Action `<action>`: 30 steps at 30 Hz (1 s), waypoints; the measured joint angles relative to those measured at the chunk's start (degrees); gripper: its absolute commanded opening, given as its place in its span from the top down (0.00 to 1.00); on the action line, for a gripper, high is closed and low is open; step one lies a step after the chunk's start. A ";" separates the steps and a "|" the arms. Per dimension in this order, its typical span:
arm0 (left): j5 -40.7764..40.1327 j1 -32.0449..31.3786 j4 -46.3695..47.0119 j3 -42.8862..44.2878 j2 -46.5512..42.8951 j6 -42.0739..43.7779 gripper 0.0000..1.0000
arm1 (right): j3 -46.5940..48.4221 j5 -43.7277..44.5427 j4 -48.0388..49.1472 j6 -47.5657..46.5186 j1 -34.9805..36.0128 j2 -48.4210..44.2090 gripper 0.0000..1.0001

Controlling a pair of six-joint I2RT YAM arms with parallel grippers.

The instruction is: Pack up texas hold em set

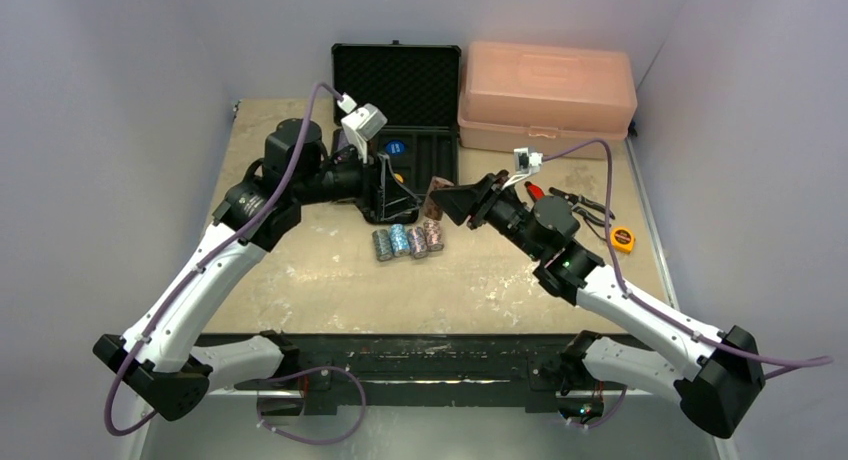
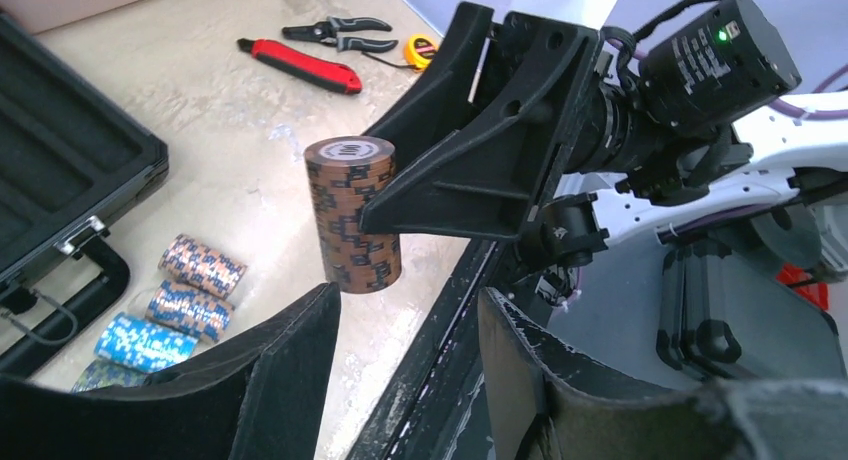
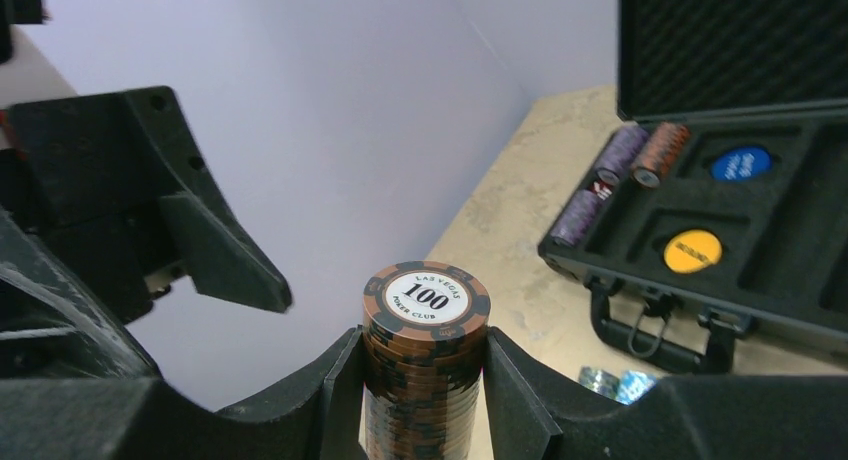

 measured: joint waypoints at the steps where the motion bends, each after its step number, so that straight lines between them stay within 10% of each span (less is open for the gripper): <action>1: 0.96 0.00 0.83 -0.22 -0.02 0.02 0.46 | 0.87 -0.68 0.83 -0.31 0.00 0.57 1.00; 30: 8.70 0.15 9.53 -9.44 -5.97 0.35 0.26 | 1.86 -19.54 20.28 3.13 -0.02 5.68 1.00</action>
